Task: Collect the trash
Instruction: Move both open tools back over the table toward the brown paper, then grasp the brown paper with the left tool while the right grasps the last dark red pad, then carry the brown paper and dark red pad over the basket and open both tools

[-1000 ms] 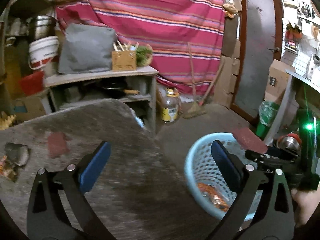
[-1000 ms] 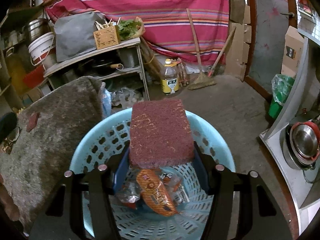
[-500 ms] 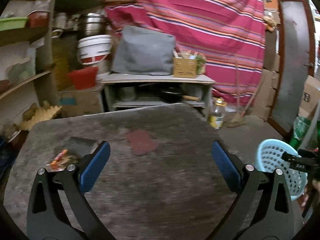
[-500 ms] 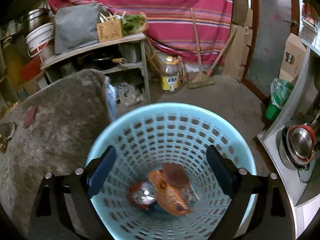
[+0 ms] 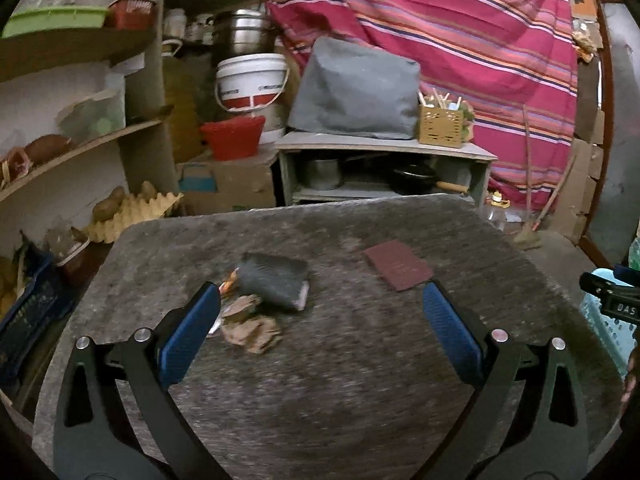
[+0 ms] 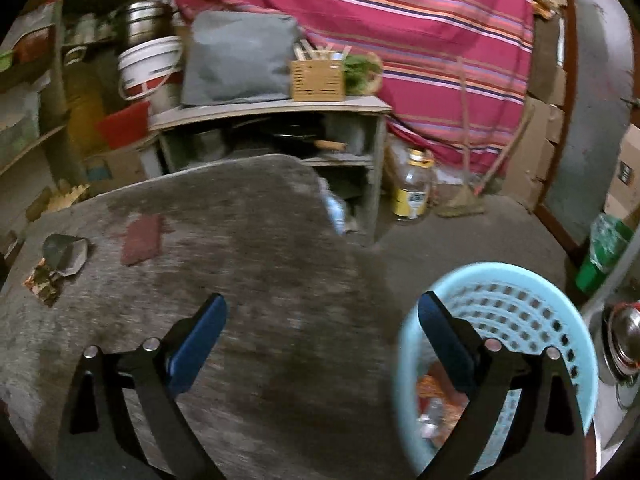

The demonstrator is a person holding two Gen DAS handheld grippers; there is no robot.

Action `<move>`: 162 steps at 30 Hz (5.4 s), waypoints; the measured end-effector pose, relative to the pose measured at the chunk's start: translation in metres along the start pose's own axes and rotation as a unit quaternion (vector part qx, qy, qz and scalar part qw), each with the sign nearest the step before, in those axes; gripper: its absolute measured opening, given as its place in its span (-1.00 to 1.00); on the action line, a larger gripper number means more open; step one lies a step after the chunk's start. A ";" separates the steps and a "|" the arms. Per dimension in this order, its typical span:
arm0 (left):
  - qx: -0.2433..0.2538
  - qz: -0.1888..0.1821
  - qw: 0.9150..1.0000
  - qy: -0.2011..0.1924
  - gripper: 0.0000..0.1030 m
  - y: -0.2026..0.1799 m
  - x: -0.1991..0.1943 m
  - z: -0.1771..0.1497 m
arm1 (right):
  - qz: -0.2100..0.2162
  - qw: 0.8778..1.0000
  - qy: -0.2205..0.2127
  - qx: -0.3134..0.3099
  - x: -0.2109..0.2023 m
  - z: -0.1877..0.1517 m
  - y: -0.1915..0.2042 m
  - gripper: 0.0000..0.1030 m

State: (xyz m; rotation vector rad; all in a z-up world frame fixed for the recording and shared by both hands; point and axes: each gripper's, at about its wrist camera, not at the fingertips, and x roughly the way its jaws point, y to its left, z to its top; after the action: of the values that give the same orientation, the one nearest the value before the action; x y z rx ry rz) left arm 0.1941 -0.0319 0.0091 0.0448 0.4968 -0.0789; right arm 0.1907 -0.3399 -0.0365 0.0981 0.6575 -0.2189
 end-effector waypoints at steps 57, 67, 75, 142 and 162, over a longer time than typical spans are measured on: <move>-0.062 -0.044 0.994 0.083 -0.13 0.098 0.102 -0.001 | 0.075 0.985 0.093 -0.128 0.138 0.025 0.192 0.90; -0.060 -0.033 0.994 0.086 -0.13 0.097 0.107 0.002 | 0.099 0.980 0.097 -0.144 0.138 0.020 0.200 0.11; -0.054 -0.025 0.995 0.079 -0.13 0.094 0.097 -0.001 | 0.109 0.984 0.076 -0.121 0.120 0.020 0.186 0.08; 0.106 -0.270 0.956 0.048 -0.13 -0.361 0.004 -0.028 | -0.044 0.996 0.024 0.073 -0.034 -0.048 -0.241 0.08; 0.085 -0.227 0.970 0.034 0.89 -0.320 0.001 -0.017 | -0.032 0.996 0.046 0.069 -0.021 -0.051 -0.229 0.09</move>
State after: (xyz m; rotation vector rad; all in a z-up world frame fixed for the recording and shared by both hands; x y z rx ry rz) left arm 0.1589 -0.3496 -0.0136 0.1008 0.5610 -0.5701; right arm 0.0911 -0.5512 -0.0690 0.2205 0.7372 -0.3226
